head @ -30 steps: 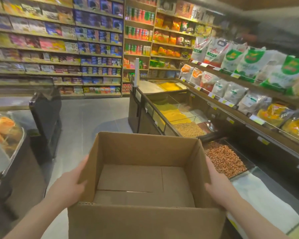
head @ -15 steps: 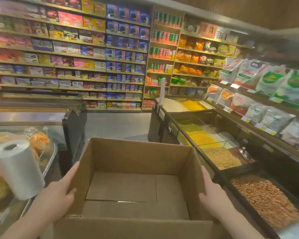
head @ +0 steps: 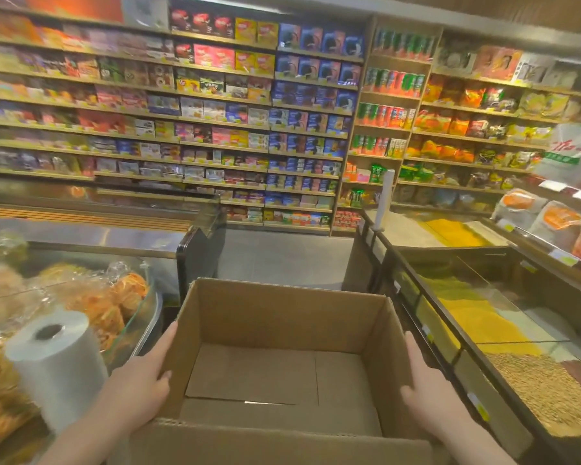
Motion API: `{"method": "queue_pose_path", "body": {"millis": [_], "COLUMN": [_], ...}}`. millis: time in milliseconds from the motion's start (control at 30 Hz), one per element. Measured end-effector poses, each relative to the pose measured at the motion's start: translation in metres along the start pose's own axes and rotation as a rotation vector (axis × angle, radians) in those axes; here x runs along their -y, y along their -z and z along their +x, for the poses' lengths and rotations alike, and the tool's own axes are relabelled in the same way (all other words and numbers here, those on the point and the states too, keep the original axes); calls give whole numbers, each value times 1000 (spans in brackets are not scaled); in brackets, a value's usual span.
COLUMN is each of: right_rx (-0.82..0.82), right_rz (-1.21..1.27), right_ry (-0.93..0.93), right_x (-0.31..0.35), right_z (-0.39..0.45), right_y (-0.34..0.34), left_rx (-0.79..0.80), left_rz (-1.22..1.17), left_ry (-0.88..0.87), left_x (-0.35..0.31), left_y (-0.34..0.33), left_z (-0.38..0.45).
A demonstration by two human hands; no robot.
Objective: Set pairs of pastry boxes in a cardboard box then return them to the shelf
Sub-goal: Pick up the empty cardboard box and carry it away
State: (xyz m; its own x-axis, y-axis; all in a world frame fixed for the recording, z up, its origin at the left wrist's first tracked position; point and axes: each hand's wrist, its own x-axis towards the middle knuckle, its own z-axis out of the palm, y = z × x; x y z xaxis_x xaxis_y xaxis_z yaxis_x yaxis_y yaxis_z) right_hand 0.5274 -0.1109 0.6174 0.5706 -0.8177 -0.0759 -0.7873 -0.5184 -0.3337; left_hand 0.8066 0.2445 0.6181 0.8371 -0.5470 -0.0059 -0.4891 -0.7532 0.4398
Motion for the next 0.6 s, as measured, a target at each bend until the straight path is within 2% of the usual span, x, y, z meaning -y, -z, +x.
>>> {"method": "queue_pose_path", "body": {"millis": [267, 367, 467, 600], "right_rx": [49, 37, -4, -13], "right_rz": [32, 19, 97, 124], "right_ry": [82, 157, 150, 217], "right_x": [46, 67, 88, 113], "right_z": [178, 244, 306, 372], "right_y": [12, 20, 23, 24], "left_rx": [32, -24, -86, -135], "left_rz": [-36, -16, -8, 0], "left_ry": [118, 133, 144, 207], "left_x": [-33, -55, -70, -63], "left_y": [-12, -10, -8, -10], "left_z": [158, 214, 262, 329]}}
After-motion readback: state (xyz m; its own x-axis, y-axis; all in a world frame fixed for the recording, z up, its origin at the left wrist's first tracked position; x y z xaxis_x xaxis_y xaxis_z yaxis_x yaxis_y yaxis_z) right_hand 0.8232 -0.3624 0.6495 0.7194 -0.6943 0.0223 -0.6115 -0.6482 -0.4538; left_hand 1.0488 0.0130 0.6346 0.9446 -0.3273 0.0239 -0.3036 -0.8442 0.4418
